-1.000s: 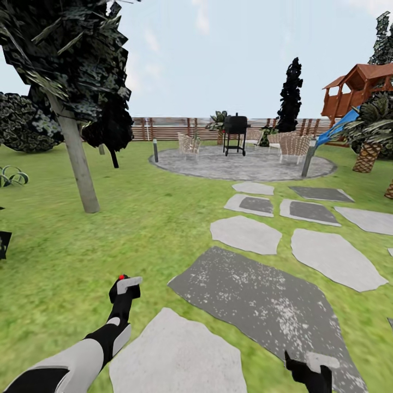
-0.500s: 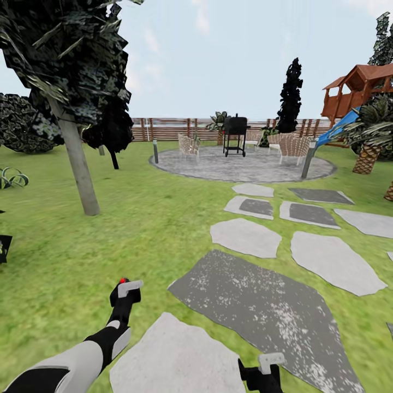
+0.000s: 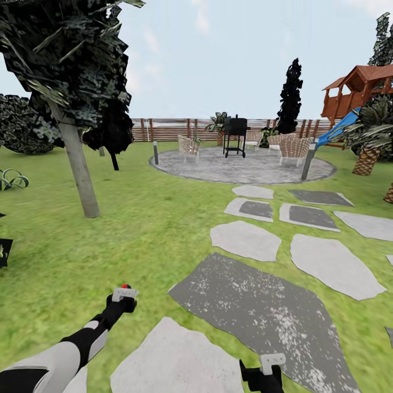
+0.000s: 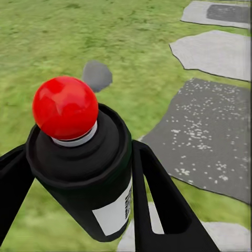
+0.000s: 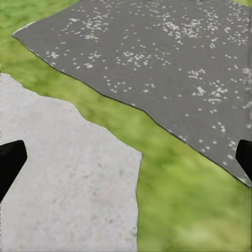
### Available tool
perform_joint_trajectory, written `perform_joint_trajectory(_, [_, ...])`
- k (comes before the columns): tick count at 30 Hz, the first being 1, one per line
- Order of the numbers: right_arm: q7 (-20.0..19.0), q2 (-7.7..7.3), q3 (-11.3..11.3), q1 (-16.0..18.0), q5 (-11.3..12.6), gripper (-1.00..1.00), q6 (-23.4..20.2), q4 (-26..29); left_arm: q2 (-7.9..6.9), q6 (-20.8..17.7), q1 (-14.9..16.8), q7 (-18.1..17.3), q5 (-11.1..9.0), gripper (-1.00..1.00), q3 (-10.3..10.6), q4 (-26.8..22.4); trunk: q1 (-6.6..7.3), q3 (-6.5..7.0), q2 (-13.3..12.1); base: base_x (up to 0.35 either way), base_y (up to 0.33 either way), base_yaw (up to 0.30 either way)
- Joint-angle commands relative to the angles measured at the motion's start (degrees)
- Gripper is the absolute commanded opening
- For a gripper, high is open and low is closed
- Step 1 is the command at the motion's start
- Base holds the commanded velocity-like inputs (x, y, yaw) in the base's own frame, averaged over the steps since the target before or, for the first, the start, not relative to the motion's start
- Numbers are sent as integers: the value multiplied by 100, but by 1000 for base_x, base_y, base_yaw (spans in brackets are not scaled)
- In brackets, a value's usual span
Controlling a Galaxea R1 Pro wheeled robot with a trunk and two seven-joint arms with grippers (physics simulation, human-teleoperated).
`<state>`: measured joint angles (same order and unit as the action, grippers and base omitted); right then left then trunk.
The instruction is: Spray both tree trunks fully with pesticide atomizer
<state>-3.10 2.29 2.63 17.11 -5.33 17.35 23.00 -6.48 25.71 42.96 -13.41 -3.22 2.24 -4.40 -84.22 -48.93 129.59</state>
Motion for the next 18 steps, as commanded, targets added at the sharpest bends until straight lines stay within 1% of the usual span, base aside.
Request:
perform_joint_trajectory(1, [-14, 2, 29, 3, -55, 100, 16, -4, -12, 4, 3, -62, -12, -100, 28, 15, 24, 13, -39, 0, 0, 0])
perform_joint_trajectory(6, [-14, 0, 28, 1, -54, 100, 19, -7, -12, -9, 2, -122, 56, -100, 42, 35, 134, 103, -240, 0, 0, 0])
perform_joint_trajectory(9, [-14, 0, 29, 1, -50, 100, 17, -11, 106, -12, 2, -141, 75, -100, 46, 40, 199, 156, -360, 0, 0, 0])
perform_joint_trajectory(11, [-15, -2, 35, 0, -48, 100, 15, -18, 219, -13, 4, -148, 85, -100, 47, 43, 243, 192, -440, 0, 0, -53])
perform_joint_trajectory(13, [-13, -4, 40, 1, -48, 100, 14, -29, 270, -13, 3, -151, 98, -100, 45, 45, 287, 228, -521, 0, 0, -150])
perform_joint_trajectory(18, [-8, -8, 44, 3, -47, 100, 19, -168, 313, -16, 4, -146, 212, -100, 38, 57, 397, 318, -721, 0, 0, -248])
